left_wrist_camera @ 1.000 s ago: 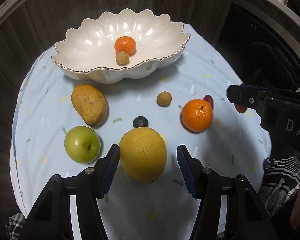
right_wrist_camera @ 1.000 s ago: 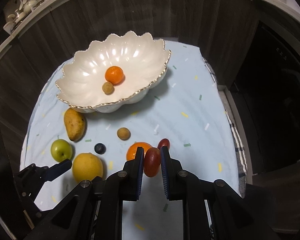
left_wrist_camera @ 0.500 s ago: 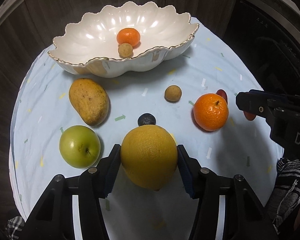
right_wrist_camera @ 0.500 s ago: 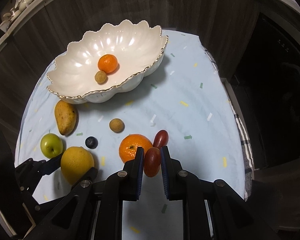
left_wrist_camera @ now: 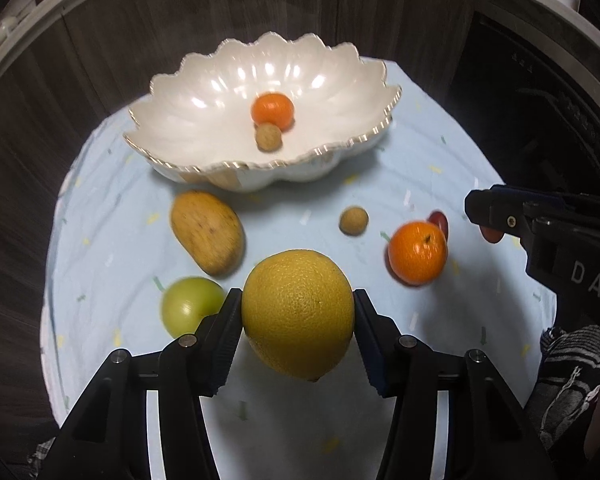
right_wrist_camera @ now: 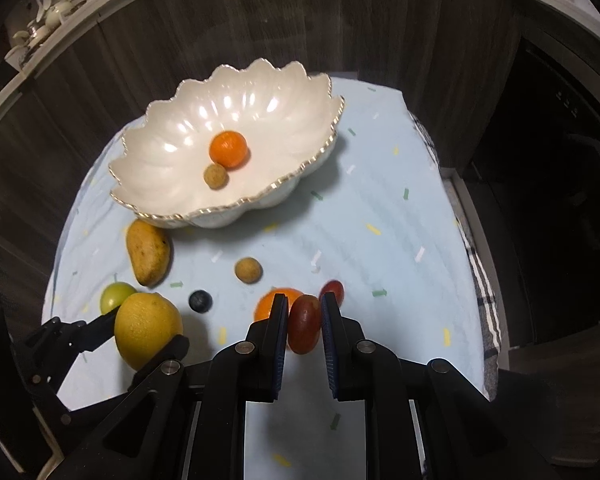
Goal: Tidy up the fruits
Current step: 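Lift the grapefruit with the left tool while the right tool holds the red date, then carry grapefruit and date over the white bowl and open both tools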
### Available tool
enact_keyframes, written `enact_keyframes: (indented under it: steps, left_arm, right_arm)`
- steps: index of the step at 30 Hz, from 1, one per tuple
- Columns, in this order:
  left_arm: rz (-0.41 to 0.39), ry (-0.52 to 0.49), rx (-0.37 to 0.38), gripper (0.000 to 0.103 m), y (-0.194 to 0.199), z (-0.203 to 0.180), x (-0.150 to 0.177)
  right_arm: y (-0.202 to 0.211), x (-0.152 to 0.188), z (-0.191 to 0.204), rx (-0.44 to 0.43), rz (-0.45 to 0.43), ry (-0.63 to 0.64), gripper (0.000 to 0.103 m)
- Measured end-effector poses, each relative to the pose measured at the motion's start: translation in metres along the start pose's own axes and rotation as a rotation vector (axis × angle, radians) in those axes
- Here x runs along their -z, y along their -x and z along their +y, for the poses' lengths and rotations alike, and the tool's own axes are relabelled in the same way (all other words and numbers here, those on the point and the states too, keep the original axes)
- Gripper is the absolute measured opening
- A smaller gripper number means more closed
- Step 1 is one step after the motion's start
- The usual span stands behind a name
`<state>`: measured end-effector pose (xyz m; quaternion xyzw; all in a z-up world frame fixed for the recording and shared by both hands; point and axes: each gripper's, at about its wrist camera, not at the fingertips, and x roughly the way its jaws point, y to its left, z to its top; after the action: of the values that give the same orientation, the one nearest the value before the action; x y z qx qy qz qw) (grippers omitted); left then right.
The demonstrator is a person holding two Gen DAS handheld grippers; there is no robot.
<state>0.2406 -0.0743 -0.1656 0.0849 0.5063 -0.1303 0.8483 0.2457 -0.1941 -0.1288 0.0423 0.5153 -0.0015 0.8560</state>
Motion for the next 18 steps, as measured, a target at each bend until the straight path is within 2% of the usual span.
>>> enact_keyframes:
  steps: [18]
  left_arm:
    - [-0.094, 0.046, -0.055, 0.052, 0.022, 0.047, -0.053]
  right_arm:
    - [0.005, -0.054, 0.024, -0.027, -0.076, 0.038, 0.018]
